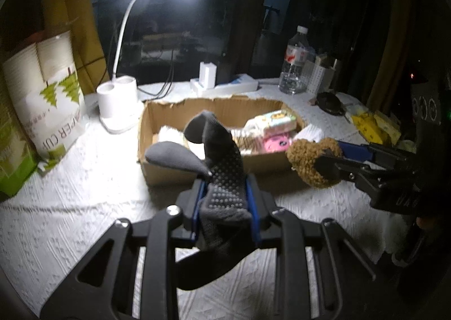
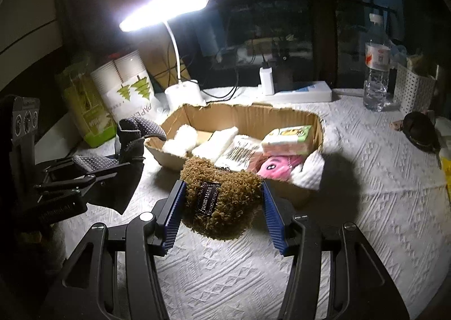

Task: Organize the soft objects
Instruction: 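Carry the brown plush toward the box with the right gripper while the left carries the glove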

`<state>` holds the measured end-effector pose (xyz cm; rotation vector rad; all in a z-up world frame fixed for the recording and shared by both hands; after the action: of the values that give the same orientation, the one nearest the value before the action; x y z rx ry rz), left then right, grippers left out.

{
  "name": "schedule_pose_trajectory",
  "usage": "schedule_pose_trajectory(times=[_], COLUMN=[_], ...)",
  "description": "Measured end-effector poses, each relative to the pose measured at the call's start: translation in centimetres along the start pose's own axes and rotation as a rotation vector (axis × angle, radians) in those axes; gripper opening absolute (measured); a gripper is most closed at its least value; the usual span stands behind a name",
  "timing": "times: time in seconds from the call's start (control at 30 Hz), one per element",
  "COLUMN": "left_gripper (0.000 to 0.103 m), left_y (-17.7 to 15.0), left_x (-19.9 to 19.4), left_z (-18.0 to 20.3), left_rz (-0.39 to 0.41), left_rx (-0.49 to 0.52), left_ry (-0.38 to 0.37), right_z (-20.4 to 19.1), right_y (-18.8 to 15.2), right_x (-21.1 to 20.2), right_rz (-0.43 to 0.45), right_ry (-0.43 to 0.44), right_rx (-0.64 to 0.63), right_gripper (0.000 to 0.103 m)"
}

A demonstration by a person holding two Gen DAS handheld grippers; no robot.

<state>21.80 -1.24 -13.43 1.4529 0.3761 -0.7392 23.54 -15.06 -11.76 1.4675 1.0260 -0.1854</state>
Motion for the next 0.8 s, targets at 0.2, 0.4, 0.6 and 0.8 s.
schedule_pose_trajectory(times=[0.2,0.4,0.6,0.8], left_gripper=[0.028,0.028,0.028,0.028], left_y=[2.1,4.3,6.0,6.9], left_x=[0.0,0.2,1.1,2.9], left_z=[0.2,0.2,0.5,0.1], left_rz=[0.027,0.053,0.061,0.048], left_rx=[0.016,0.037,0.053,0.051], left_ry=[0.011,0.028,0.04,0.057], right_z=[0.9,1.9,3.0,4.1], right_y=[1.3,2.3,3.2,4.0], right_x=[-0.6,-1.0,-0.8,-0.2], right_rz=[0.02,0.043,0.054,0.061], right_ry=[-0.004,-0.006,-0.007,0.0], right_rx=[-0.003,0.003,0.01,0.018], right_gripper=[0.056,0.056,0.056,0.056])
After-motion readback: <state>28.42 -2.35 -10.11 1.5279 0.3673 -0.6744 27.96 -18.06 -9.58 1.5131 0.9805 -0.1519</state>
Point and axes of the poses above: each gripper's, at about its wrist camera, not at the fingertips, and x roughly the way its jaws point, z to its right, y to its top, the point moved 6 cm from there along x, roughly the way its jaws point, and after that the axes turned 4 degrees about x, right-handed, at the moved point
